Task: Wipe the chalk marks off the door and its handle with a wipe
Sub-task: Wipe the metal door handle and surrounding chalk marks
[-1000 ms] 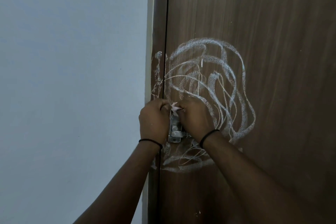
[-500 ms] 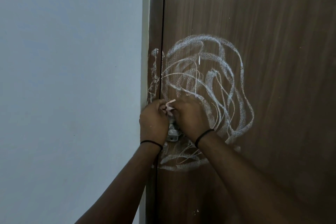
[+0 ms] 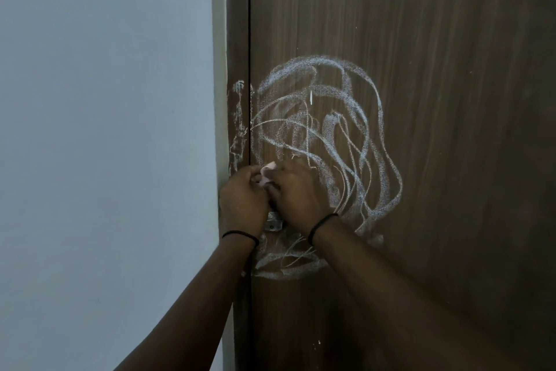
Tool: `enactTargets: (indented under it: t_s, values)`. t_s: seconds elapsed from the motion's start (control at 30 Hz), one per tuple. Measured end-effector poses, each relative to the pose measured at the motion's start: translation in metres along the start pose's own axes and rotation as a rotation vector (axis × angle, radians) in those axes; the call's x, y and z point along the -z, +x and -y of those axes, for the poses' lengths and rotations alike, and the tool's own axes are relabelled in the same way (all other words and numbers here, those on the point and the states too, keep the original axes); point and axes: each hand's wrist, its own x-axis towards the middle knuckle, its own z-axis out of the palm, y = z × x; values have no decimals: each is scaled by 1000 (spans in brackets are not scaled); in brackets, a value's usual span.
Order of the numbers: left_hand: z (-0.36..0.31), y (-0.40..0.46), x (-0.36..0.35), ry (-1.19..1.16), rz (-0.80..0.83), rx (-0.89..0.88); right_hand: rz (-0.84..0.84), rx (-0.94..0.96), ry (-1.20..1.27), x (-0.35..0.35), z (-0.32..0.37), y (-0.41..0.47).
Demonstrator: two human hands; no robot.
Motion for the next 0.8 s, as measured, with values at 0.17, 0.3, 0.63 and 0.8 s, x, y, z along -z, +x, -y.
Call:
enactTargets:
  t_s: [0.17, 0.3, 0.63, 0.8]
  values:
    - [1, -1, 2, 28, -22, 16, -20, -52, -76, 3, -9, 3]
    - [5, 1, 1, 40, -20, 24, -126, -214, 1, 4, -11, -6]
    - [4, 2, 2, -152, 3, 103, -55, -79, -13, -9, -4, 6]
    - [4, 3, 2, -175, 40, 147, -132, -288, 73, -5, -17, -8]
